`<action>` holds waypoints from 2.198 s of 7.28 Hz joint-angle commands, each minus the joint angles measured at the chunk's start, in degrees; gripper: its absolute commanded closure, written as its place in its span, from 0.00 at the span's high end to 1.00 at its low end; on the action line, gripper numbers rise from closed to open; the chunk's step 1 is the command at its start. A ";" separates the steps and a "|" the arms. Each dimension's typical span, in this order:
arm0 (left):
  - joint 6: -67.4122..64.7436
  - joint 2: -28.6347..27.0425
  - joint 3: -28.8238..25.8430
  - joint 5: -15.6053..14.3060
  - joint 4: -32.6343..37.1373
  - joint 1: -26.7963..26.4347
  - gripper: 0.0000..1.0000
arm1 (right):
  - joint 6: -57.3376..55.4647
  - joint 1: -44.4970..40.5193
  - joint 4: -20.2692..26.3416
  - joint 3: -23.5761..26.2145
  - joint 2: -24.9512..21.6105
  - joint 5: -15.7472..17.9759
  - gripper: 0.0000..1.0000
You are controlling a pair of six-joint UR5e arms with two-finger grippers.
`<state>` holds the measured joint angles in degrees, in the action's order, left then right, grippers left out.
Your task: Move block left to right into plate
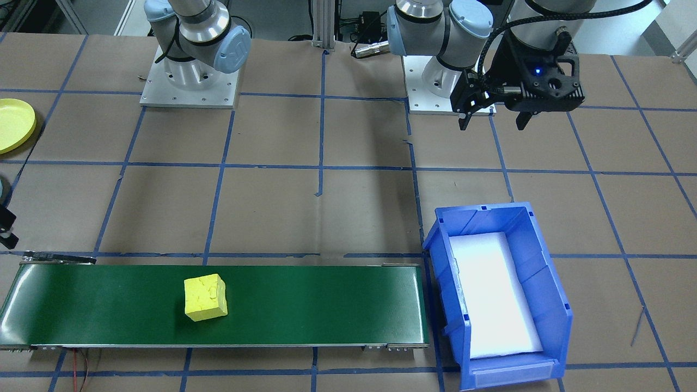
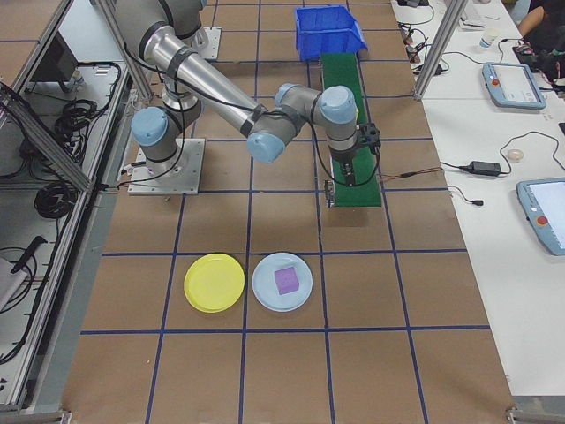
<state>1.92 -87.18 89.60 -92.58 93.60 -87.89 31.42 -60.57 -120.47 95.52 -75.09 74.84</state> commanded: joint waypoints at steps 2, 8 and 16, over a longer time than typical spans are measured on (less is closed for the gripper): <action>0.01 -0.01 0.22 -0.15 0.00 0.00 1.00 | -19.94 -8.66 -0.20 -0.33 2.30 -5.83 1.00; -0.08 -0.36 0.40 -0.15 -0.09 0.00 1.00 | -20.08 -15.80 -0.99 -1.74 8.03 -6.19 1.00; -0.08 -0.27 0.14 -0.23 -0.09 0.00 1.00 | 8.91 -14.85 -7.94 -3.04 6.38 16.34 0.24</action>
<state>1.85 -87.45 89.77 -92.81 93.52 -87.89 30.01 -76.16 -128.43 94.63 -66.74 84.35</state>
